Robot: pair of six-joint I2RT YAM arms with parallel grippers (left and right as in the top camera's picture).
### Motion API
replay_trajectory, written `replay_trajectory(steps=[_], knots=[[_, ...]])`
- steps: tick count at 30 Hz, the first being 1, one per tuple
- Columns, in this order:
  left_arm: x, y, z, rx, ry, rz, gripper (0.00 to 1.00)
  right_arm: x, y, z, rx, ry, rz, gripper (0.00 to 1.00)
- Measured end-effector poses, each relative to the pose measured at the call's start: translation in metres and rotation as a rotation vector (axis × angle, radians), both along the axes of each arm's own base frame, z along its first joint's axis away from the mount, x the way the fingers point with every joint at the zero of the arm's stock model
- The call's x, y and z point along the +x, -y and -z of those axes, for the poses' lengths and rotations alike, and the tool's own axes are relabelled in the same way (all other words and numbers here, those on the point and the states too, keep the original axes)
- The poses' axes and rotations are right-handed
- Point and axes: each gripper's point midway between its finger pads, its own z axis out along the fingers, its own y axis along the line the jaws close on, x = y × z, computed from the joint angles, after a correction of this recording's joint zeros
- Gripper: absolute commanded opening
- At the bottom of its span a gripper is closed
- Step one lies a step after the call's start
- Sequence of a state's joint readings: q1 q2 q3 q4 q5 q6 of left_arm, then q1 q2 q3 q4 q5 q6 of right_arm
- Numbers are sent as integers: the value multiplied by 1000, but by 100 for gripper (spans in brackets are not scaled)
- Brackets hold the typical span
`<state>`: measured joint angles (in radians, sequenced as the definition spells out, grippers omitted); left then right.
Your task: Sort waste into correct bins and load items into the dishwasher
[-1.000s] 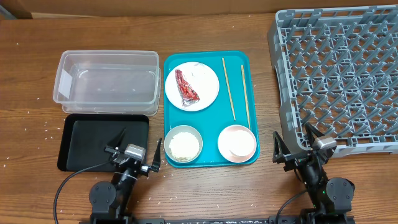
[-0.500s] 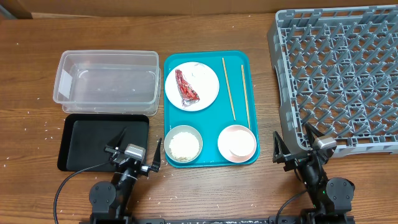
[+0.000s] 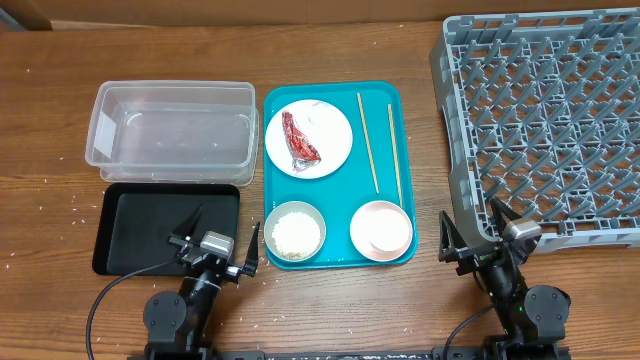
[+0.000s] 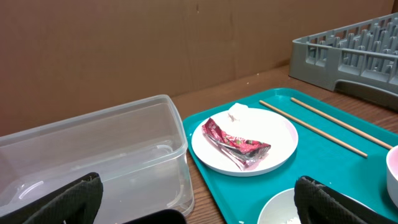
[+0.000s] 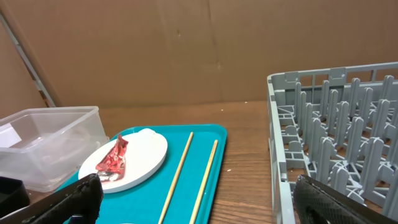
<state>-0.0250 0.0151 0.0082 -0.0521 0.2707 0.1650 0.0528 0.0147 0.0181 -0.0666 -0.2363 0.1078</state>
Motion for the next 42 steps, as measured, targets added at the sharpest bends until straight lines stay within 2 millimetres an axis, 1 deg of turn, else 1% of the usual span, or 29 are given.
replay_trajectory(steps=[8, 13, 15, 17, 20, 22, 24, 27, 30, 31, 32, 33, 34, 35, 36, 37, 38, 41, 42], knots=[[0, 0, 0, 0, 0, 0, 100, 0, -1, 0, 0, 1, -8, 100], [0, 0, 0, 0, 0, 0, 100, -3, -3, 10, -2, -60, -21, 100], [0, 0, 0, 0, 0, 0, 100, -6, -3, 3, -3, -72, -22, 100], [0, 0, 0, 0, 0, 0, 100, -12, -3, -22, -2, -55, -22, 100], [0, 0, 0, 0, 0, 0, 100, -25, -2, -69, 0, -45, -22, 100], [0, 0, 0, 0, 0, 0, 100, -34, -2, -105, 7, -69, -22, 100], [0, 0, 0, 0, 1, 0, 100, -39, -2, -118, 25, -181, -22, 100], [0, 0, 0, 0, -1, 0, 100, -37, -3, -137, 48, -380, -18, 100], [0, 0, 0, 0, 0, 1, 100, -23, -6, -155, 61, -573, -17, 100], [0, 0, 0, 0, 0, 3, 100, -15, -7, -162, 65, -622, -17, 100], [0, 1, 0, 0, 1, 3, 100, -7, -9, -166, 70, -670, -23, 100], [0, 1, 0, 0, 2, 3, 100, -5, -10, -169, 74, -689, -30, 100], [0, 1, 0, 0, 1, 3, 100, 6, -15, -175, 84, -724, -50, 100], [0, 1, 0, 0, 1, 3, 100, 11, -20, -177, 96, -768, -76, 100], [0, 1, 0, 0, 0, 3, 100, 16, -24, -178, 104, -791, -99, 95], [0, 1, 0, 0, 0, 3, 100, 22, -28, -177, 114, -812, -120, 88], [0, 1, 0, 0, 0, 3, 100, 26, -32, -174, 124, -840, -139, 84], [0, 1, 0, 0, 0, 3, 100, 28, -44, -146, 132, -994, -180, 77], [0, 1, 0, 0, 0, 3, 100, 26, -50, -134, 122, -1059, -191, 76]])
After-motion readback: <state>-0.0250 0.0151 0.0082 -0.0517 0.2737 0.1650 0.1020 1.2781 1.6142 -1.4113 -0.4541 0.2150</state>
